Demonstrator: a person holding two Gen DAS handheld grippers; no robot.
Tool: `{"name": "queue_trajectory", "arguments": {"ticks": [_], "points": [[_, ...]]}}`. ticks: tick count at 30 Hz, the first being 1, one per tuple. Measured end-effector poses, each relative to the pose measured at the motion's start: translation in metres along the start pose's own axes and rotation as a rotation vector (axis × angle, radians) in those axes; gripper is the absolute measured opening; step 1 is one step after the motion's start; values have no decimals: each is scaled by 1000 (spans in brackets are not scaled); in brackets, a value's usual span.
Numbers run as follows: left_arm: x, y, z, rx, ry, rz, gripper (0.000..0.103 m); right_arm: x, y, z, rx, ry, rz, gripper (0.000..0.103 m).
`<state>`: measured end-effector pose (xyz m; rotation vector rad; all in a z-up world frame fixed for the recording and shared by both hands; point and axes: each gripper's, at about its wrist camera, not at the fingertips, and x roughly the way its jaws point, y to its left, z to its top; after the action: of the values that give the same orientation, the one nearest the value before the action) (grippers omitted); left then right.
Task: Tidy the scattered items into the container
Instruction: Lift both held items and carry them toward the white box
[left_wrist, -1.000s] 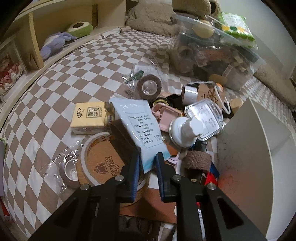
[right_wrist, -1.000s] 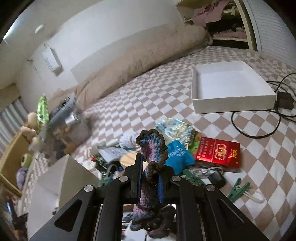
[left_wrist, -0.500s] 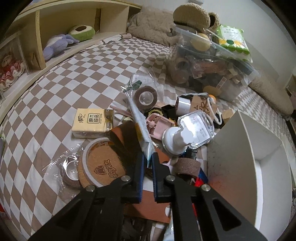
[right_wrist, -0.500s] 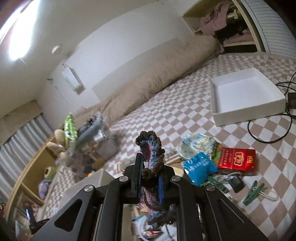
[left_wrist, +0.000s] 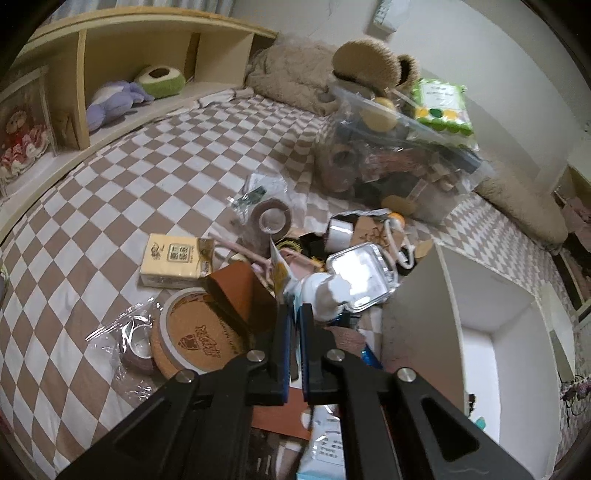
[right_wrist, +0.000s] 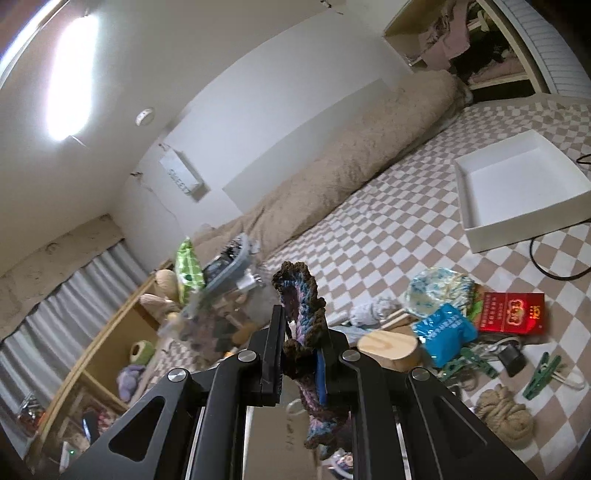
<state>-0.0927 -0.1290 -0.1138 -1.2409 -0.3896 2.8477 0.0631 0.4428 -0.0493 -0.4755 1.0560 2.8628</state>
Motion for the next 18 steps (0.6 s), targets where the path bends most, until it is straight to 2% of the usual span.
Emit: {"name": "queue_trajectory", "arguments": {"ticks": [18], "points": [[-42,-35,0,77,-89,-105,4,-6,27,-6,-41,-11,85,14]]}}
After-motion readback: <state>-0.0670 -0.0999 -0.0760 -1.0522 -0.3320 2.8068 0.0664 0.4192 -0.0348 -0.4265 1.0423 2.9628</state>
